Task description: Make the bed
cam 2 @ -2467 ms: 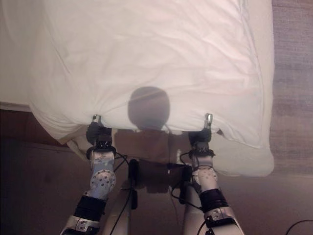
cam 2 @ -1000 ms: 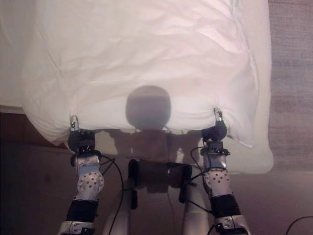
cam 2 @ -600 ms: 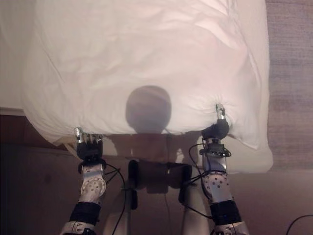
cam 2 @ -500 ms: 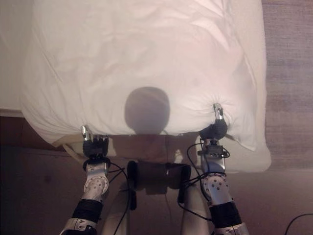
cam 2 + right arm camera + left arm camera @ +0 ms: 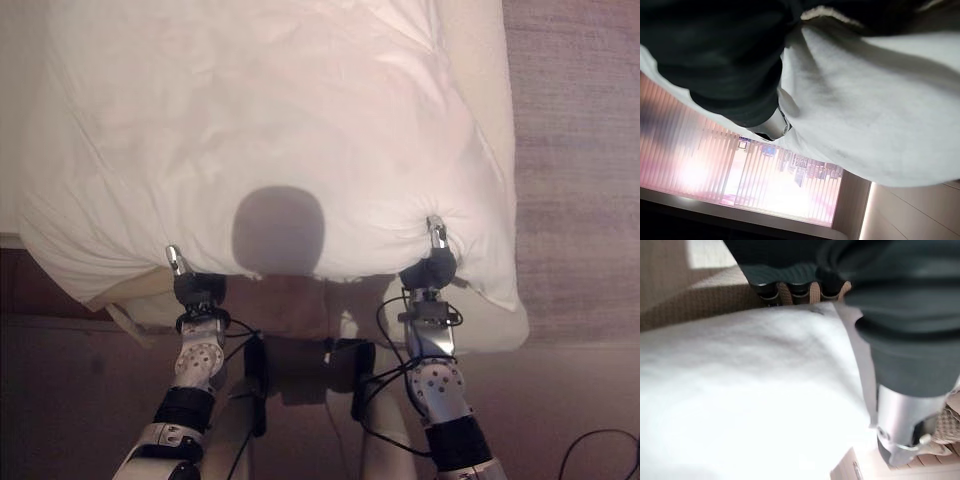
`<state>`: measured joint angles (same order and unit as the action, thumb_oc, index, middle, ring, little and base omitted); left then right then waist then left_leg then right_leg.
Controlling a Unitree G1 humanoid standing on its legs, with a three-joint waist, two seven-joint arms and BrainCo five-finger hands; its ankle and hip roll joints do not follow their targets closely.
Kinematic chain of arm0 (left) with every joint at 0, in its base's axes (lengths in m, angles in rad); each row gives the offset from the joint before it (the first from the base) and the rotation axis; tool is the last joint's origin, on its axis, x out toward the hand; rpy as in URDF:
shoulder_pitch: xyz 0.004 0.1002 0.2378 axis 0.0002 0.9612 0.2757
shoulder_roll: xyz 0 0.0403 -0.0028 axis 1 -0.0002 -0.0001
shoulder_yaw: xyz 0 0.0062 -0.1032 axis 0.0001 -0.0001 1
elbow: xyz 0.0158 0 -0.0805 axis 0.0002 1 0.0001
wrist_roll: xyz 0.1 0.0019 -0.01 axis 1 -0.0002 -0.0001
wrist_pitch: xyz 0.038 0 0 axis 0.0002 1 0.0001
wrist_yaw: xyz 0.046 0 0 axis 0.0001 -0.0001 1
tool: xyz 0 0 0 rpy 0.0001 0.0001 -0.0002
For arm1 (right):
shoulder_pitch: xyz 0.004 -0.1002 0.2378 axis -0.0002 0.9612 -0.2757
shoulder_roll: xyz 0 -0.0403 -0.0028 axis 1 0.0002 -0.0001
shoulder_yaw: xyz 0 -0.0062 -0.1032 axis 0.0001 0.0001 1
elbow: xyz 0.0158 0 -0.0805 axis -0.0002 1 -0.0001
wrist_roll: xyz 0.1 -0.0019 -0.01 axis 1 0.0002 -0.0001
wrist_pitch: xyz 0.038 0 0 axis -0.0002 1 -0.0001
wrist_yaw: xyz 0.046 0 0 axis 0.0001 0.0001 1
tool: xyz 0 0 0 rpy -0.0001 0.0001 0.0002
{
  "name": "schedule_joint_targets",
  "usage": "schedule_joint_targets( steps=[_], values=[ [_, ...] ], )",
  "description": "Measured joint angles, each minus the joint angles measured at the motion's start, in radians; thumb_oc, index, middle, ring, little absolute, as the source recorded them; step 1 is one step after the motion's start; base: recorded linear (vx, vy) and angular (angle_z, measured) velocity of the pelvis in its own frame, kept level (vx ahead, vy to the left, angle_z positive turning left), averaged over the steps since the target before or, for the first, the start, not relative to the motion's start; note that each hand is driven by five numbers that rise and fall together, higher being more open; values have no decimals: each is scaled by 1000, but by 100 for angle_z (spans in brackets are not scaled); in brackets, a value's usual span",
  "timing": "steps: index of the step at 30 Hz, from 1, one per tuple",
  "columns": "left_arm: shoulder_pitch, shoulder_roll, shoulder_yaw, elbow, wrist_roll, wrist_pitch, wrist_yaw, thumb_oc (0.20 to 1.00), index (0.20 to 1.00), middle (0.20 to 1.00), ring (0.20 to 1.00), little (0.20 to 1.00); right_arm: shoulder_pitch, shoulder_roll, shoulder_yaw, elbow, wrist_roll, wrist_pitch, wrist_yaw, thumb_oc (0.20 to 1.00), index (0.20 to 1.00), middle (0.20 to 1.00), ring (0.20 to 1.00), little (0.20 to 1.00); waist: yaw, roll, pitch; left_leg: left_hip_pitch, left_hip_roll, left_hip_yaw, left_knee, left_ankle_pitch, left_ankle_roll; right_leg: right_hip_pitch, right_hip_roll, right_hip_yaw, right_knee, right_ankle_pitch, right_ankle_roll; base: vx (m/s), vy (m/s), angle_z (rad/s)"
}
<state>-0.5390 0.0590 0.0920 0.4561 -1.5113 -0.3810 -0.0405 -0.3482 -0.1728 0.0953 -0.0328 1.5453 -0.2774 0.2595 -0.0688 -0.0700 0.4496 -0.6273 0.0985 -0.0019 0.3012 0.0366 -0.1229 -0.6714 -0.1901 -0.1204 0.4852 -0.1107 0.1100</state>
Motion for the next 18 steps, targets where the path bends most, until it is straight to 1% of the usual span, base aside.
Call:
schedule_joint_targets(
  steps=[9,10,11,12,15,18],
  values=[
    [2,1,9,-5,-8,-12,-60,1000,1000,1000,1000,1000,9,3,0,0,0,0,7,200,200,200,200,200,2,0,0,-5,2,-1,2,-1,-1,-3,1,-1,0,0,0,0,0,0],
    [2,2,9,-5,-8,-14,-67,768,768,768,768,768,13,3,0,0,0,0,13,200,200,200,200,200,3,0,0,-10,2,-1,3,-1,-1,-8,1,-1,1,0,0,0,0,0],
    [2,2,9,-5,-8,-16,-69,250,250,250,250,250,18,3,0,-1,0,0,15,200,200,200,200,200,3,0,0,-14,2,-1,4,-1,-1,-12,1,-1,2,0,0,0,0,0],
    [4,2,9,-5,-8,-16,-69,200,200,200,200,200,20,3,0,-1,0,0,15,200,200,200,200,200,3,0,0,-14,2,-1,4,-1,-1,-12,1,-1,2,0,0,0,0,0],
    [11,6,18,-5,-7,-18,-69,200,200,200,200,200,22,3,0,-1,0,0,15,200,200,200,200,200,2,0,0,-14,2,-1,4,-1,-1,-12,1,-1,2,0,0,0,0,0],
    [19,30,26,-5,-4,-20,-65,200,200,200,200,200,23,4,0,-1,0,0,15,200,200,200,200,200,3,0,0,-12,2,-1,5,-1,-1,-11,1,0,3,0,0,0,0,0]
  ],
)
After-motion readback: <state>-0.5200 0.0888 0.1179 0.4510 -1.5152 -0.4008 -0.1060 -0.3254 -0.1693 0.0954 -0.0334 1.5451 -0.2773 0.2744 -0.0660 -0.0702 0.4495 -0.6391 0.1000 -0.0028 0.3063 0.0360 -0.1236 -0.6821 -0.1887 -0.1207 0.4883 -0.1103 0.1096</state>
